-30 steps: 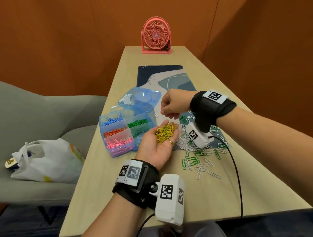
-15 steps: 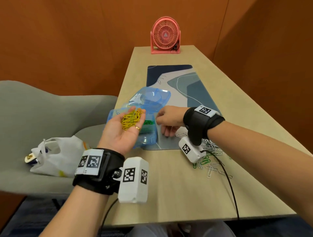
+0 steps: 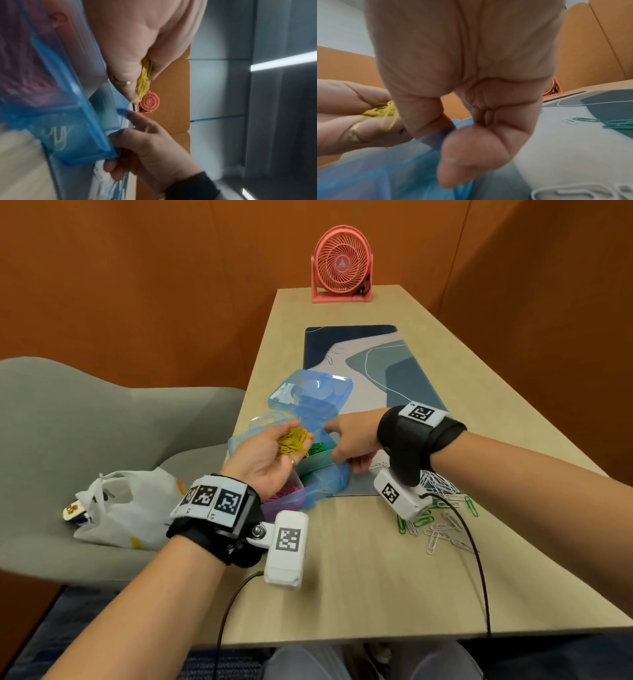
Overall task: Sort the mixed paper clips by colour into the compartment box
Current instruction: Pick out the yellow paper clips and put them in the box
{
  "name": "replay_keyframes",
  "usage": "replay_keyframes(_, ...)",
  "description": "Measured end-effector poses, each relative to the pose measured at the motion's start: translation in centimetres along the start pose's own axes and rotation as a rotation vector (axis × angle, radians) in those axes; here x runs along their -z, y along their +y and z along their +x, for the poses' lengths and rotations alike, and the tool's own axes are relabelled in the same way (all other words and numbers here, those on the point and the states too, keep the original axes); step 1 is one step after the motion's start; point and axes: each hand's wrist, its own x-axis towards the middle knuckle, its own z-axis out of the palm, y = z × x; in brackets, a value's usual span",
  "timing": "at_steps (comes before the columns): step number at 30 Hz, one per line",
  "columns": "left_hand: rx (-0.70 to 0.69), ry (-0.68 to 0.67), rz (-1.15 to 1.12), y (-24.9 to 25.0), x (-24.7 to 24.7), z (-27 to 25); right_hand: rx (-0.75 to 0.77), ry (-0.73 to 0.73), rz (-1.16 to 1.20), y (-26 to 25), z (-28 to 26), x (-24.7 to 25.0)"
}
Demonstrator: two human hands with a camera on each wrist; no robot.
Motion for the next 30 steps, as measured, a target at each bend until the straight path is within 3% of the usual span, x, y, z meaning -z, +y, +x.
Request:
replay_keyframes(7, -0.079, -0.051, 0.378, -2.1, -2.0, -0.5, 0.033, -0.015, -0.005, 0.3, -0.1, -0.2)
replay_keyframes(14, -0.086, -0.082, 0.586, -2.0, -2.0, -1.3, 0.027, -0.062, 0.092, 0.8, -0.3, 0.4)
replay_keyframes(25, 0.056, -0.263, 0.666, -0.4, -1.8, -2.3, -0.019, -0.046, 0.173, 1.5, -0.2, 1.0)
replay_keyframes(30, 0.012, -0.231, 0.694, 0.0, -2.1, -2.9, -0.004, 0.015, 0.179, 2.0, -0.6, 1.2)
